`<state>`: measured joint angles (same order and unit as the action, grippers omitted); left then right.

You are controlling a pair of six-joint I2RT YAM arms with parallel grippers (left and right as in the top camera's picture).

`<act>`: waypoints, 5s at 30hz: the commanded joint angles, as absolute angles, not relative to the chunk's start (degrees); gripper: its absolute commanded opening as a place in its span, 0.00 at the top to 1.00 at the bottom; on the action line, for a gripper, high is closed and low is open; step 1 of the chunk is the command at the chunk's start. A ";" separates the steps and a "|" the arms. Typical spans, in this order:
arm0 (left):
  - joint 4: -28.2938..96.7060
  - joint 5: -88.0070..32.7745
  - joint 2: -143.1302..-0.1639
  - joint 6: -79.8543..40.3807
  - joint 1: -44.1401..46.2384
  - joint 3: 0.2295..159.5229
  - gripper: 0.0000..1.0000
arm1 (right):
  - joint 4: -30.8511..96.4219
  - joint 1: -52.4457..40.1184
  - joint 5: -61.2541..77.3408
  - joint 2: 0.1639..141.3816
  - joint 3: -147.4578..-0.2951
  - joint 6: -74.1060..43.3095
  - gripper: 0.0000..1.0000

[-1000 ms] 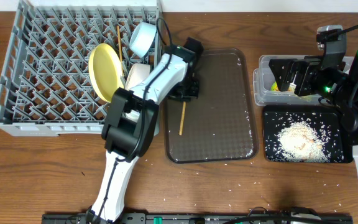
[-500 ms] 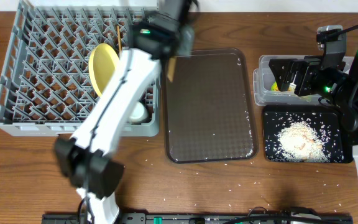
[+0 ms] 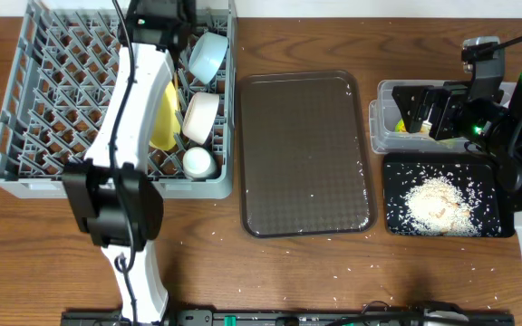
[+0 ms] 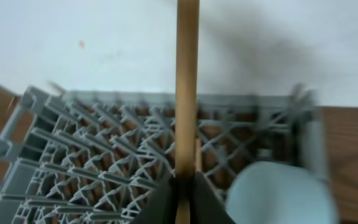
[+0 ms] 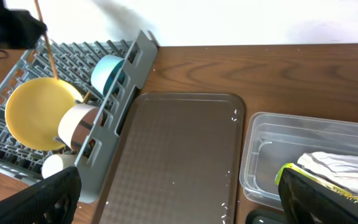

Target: Sort waste into correct bins and load items into the dishwasher

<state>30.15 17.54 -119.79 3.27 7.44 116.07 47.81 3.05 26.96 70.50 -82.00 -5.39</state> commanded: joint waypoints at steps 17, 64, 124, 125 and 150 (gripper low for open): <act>31.09 18.57 -127.44 4.27 6.98 115.42 0.52 | 47.83 3.31 26.81 70.50 -82.43 -4.62 0.01; 33.58 17.67 -16.03 -24.99 28.38 30.55 0.13 | 47.83 3.31 26.81 70.50 -82.43 -4.62 0.01; 5.02 2.31 -2.37 -12.78 -2.74 3.51 0.12 | 47.83 3.31 26.81 70.50 -82.43 -4.62 0.01; 4.99 2.28 -1.85 -11.86 -3.22 3.31 0.12 | 47.86 3.31 26.81 70.50 -82.43 -4.62 0.01; 3.99 2.09 -0.30 -4.54 -4.16 0.23 0.12 | 47.86 3.31 26.81 70.50 -82.43 -4.62 0.01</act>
<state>3.27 2.24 -0.64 -5.67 -3.97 2.22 47.83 3.05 26.96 70.50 -82.00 -5.37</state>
